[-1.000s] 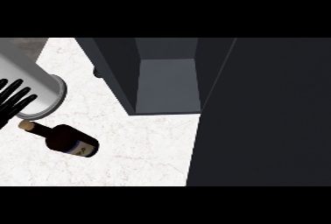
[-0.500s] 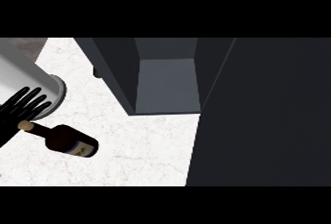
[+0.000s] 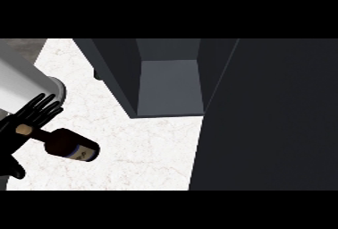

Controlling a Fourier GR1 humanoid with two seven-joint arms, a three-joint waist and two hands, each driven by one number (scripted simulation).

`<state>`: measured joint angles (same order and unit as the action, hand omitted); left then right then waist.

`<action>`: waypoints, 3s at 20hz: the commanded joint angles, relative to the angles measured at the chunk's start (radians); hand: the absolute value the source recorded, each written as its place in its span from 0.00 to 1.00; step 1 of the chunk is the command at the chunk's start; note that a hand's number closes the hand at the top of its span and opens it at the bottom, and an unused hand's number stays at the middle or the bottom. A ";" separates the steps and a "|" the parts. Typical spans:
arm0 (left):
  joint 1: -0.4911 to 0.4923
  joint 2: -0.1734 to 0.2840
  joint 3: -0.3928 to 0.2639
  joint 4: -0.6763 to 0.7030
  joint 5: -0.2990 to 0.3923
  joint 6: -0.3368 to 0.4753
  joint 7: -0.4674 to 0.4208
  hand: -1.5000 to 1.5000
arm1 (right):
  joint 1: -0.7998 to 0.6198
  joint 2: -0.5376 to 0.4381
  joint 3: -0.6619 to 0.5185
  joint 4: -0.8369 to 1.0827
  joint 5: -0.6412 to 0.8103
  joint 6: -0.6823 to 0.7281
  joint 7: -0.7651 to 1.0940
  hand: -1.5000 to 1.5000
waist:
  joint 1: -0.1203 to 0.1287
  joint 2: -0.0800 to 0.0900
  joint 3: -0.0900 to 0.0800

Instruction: Pick up the wine, place it into the cabinet and close the cabinet

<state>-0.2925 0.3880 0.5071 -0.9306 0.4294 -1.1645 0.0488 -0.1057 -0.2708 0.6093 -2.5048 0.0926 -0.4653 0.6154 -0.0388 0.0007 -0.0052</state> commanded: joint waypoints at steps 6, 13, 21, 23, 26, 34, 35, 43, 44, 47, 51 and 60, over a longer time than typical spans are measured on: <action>-0.024 -0.062 -0.020 0.087 -0.203 -0.074 -0.206 0.00 | 0.033 -0.042 0.038 -0.128 0.068 -0.021 0.002 0.00 | -0.020 0.004 -0.002; 0.015 -0.046 -0.061 0.151 -0.230 -0.155 -0.257 0.00 | 0.005 -0.064 0.030 -0.099 0.065 -0.044 0.002 0.00 | -0.004 0.003 -0.002; -0.035 -0.077 -0.101 0.203 -0.278 -0.102 -0.304 0.00 | 0.001 -0.077 0.054 -0.082 0.070 -0.061 -0.023 0.00 | -0.007 0.003 -0.002; -0.006 -0.079 -0.104 0.187 -0.273 -0.120 -0.333 0.00 | 0.006 -0.094 0.027 -0.117 0.037 -0.060 -0.023 0.00 | -0.005 0.002 -0.002; -0.024 -0.078 -0.104 0.190 -0.260 -0.108 -0.347 0.00 | 0.019 -0.101 0.041 -0.124 0.052 -0.083 0.001 0.00 | -0.007 -0.001 -0.001; -0.022 -0.070 -0.112 0.240 -0.254 -0.112 -0.385 1.00 | 0.030 -0.128 0.058 -0.108 0.026 -0.090 -0.038 0.00 | 0.001 0.002 0.000; -0.049 -0.075 -0.111 0.245 -0.246 -0.097 -0.379 1.00 | 0.004 -0.138 0.028 -0.109 0.030 -0.092 -0.007 0.00 | -0.004 0.002 -0.001; 0.112 -0.215 -0.093 0.010 -0.379 0.391 -0.518 1.00 | 0.041 -0.157 0.054 -0.111 0.034 -0.130 -0.033 0.00 | 0.019 -0.013 0.001; 0.117 -0.218 -0.056 -0.001 -0.371 0.483 -0.512 1.00 | 0.041 -0.164 0.034 -0.097 0.014 -0.126 -0.054 0.00 | 0.026 -0.013 0.003; 0.198 -0.318 -0.093 -0.074 -0.466 0.656 -0.611 1.00 | 0.009 -0.153 0.046 -0.081 0.044 -0.144 -0.035 0.00 | 0.028 -0.011 0.001; 0.257 -0.383 -0.176 -0.107 -0.512 0.699 -0.710 1.00 | 0.047 -0.174 0.063 -0.145 0.051 -0.142 -0.015 0.00 | 0.025 -0.006 0.004; 0.299 -0.385 -0.363 -0.225 -0.380 0.739 -0.623 1.00 | 0.082 -0.215 0.085 -0.179 0.074 -0.167 -0.053 0.00 | 0.024 -0.009 0.004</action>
<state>-0.0412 0.0497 0.2301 -1.1443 0.0005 -0.4433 -0.5966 -0.0566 -0.4548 0.6819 -2.5027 0.0764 -0.6258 0.4854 -0.0124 -0.0127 0.0100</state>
